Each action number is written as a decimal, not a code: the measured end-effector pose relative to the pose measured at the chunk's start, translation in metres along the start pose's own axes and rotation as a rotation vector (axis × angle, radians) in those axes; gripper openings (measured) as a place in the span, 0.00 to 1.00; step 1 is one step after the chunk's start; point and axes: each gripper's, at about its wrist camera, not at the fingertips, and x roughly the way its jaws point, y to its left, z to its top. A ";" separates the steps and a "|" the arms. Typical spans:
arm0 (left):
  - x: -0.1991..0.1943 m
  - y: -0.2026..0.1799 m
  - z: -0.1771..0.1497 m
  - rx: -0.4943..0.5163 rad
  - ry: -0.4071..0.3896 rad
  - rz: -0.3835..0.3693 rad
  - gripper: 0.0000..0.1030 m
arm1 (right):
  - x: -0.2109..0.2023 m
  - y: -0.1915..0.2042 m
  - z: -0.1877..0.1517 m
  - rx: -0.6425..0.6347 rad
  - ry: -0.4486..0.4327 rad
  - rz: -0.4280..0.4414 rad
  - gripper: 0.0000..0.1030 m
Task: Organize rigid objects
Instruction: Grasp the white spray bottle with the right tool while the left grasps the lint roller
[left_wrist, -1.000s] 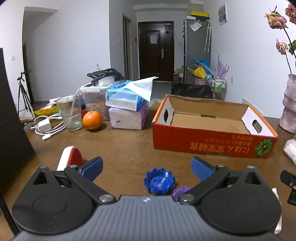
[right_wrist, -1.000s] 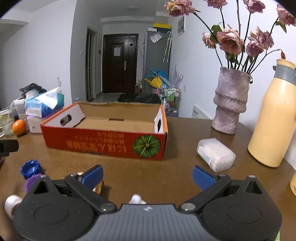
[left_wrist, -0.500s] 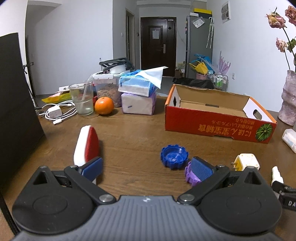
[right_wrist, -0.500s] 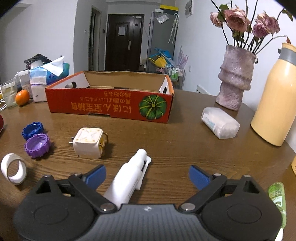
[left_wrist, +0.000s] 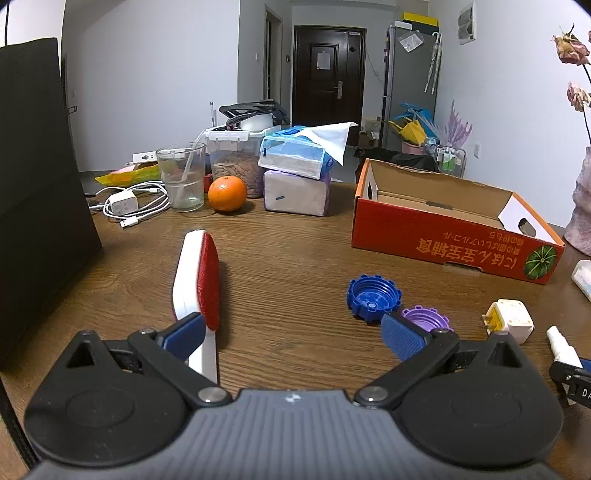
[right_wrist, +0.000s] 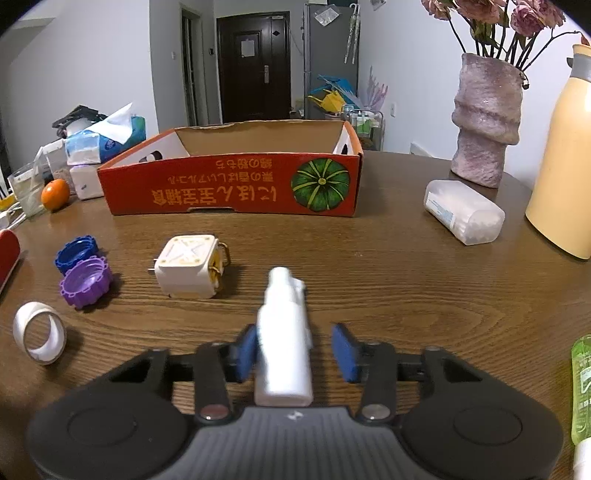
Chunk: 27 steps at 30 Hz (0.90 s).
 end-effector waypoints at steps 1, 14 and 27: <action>0.000 0.000 0.000 -0.001 0.001 0.001 1.00 | -0.001 0.000 0.000 0.001 -0.003 0.005 0.28; 0.010 0.026 0.004 -0.051 0.009 0.053 1.00 | -0.017 -0.004 0.002 0.041 -0.080 0.033 0.26; 0.048 0.070 0.010 -0.084 0.053 0.178 1.00 | -0.025 -0.011 0.005 0.067 -0.129 0.019 0.26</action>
